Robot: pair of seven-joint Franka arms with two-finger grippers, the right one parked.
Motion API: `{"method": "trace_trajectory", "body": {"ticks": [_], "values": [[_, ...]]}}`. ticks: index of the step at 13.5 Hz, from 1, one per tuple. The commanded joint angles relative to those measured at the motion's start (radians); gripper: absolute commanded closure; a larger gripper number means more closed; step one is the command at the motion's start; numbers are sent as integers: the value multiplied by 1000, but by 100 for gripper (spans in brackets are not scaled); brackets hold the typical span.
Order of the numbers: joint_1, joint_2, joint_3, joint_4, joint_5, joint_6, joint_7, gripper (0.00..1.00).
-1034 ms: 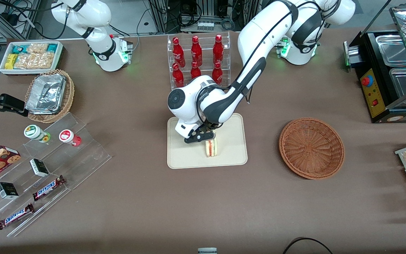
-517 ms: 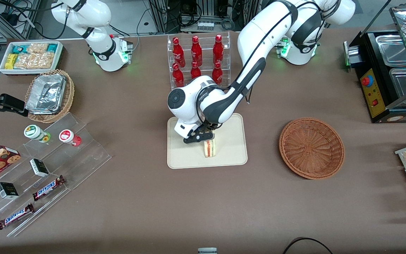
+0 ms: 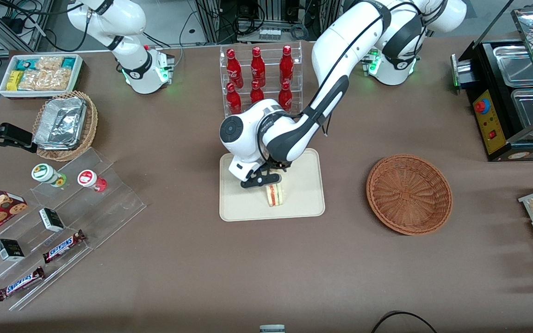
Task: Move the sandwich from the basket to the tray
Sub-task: 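Lower the sandwich upright onto the center of the cream tray, then open the left gripper and raise it away from the sandwich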
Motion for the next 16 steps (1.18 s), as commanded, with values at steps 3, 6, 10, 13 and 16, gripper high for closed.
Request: {"method": "trace_trajectory", "body": {"ticks": [3, 6, 10, 13, 16], "values": [[-12, -3, 7, 38, 7, -15, -16, 0], [-4, -47, 6, 38, 4, -33, -16, 0], [16, -116, 9, 38, -43, -52, -15, 0], [49, -194, 9, 36, -121, -64, -12, 0], [72, -259, 10, 30, -137, -76, -3, 0]]}}
